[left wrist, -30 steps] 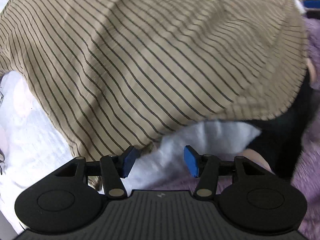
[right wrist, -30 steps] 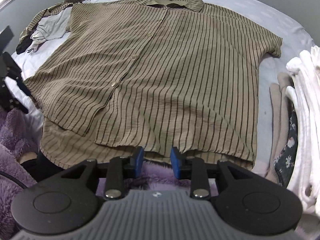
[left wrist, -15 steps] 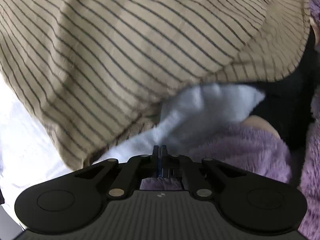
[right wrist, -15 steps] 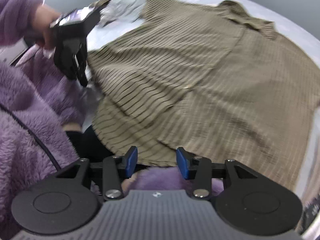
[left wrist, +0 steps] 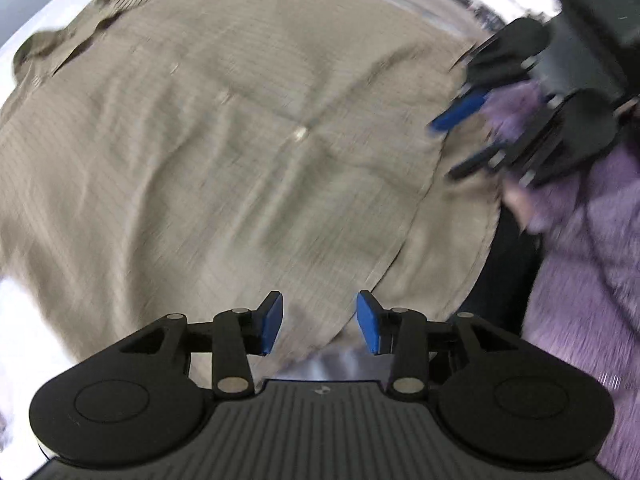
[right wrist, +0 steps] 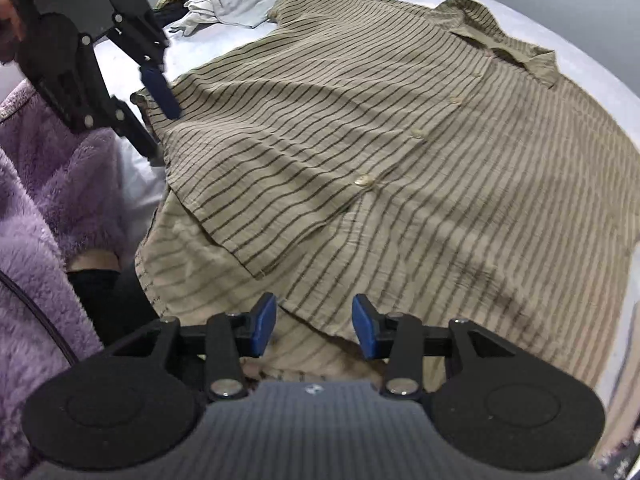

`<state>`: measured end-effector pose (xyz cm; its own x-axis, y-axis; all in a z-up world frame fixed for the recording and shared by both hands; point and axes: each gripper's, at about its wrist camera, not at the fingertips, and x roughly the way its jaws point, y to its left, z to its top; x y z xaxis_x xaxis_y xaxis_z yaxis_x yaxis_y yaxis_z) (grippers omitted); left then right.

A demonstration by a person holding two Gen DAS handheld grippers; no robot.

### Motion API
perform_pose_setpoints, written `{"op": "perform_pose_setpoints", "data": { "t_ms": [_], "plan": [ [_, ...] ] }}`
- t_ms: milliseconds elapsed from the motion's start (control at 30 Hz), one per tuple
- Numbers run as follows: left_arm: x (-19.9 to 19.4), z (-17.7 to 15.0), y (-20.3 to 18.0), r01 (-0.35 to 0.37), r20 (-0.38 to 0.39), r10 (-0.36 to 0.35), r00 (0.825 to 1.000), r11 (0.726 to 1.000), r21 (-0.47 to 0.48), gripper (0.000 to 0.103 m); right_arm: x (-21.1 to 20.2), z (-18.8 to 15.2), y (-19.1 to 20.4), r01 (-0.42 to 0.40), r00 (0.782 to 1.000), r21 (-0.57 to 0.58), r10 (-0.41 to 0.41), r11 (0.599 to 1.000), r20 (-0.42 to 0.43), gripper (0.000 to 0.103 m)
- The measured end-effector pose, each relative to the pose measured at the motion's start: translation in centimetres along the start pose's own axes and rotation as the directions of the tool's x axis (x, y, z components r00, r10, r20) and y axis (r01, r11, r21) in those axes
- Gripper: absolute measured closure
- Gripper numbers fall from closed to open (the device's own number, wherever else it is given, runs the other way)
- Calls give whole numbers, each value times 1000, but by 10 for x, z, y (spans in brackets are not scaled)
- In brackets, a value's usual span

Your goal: Fold clothes

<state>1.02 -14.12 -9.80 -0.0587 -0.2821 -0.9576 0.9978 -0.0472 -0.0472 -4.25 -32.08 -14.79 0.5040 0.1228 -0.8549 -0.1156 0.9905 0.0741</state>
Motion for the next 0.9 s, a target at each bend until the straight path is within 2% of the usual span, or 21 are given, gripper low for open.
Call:
{"op": "perform_pose_setpoints", "data": {
  "t_ms": [167, 233, 300, 333, 367, 400, 467, 567, 667, 767, 833, 867, 900],
  "plan": [
    [27, 7, -19, -16, 10, 16, 1000, 999, 52, 63, 22, 6, -3, -22, 999, 26, 23, 999, -31, 58],
    [28, 6, -20, -16, 21, 16, 1000, 999, 42, 63, 31, 7, -6, -24, 998, 52, 27, 998, -55, 58],
    [29, 5, -16, -5, 39, 4, 999, 1000, 18, 70, 37, 7, -11, -29, 996, 78, 35, 997, -77, 72],
    [29, 5, -14, 2, 46, -2, 999, 1000, 6, 82, 40, 7, -13, -22, 996, 94, 31, 995, -90, 79],
    [28, 5, -12, 7, 44, -7, 999, 1000, -4, 98, 42, 6, -14, -17, 995, 104, 27, 994, -100, 95],
    [27, 5, -9, 13, 42, -12, 999, 1000, -15, 103, 42, 6, -14, -20, 994, 108, 31, 994, -101, 100],
    [25, 4, -4, 24, 39, -23, 999, 999, -35, 103, 37, 6, -13, -49, 995, 103, 58, 993, -80, 103],
    [13, -1, 0, 59, 21, -59, 998, 998, -25, 103, 26, 3, -8, -130, 989, 98, 136, 987, -58, 103],
    [15, -7, -6, 93, -2, -93, 996, 996, -7, 103, 23, -2, -2, -171, 982, 102, 178, 980, -68, 103],
    [15, -11, -10, 59, 20, -59, 998, 998, -15, 103, 20, -3, -2, -149, 986, 103, 155, 983, -57, 102],
    [11, -12, -10, 22, 56, -22, 998, 1000, -11, 101, 15, -2, -5, -115, 993, 106, 118, 988, -27, 94],
    [9, -12, -10, 4, 75, -3, 997, 1000, -9, 89, 13, -2, -6, -97, 995, 107, 99, 990, -10, 86],
    [7, -13, -10, -15, 93, 15, 996, 1000, -6, 81, 10, -2, -7, -79, 997, 104, 79, 991, 4, 69]
  ]
}}
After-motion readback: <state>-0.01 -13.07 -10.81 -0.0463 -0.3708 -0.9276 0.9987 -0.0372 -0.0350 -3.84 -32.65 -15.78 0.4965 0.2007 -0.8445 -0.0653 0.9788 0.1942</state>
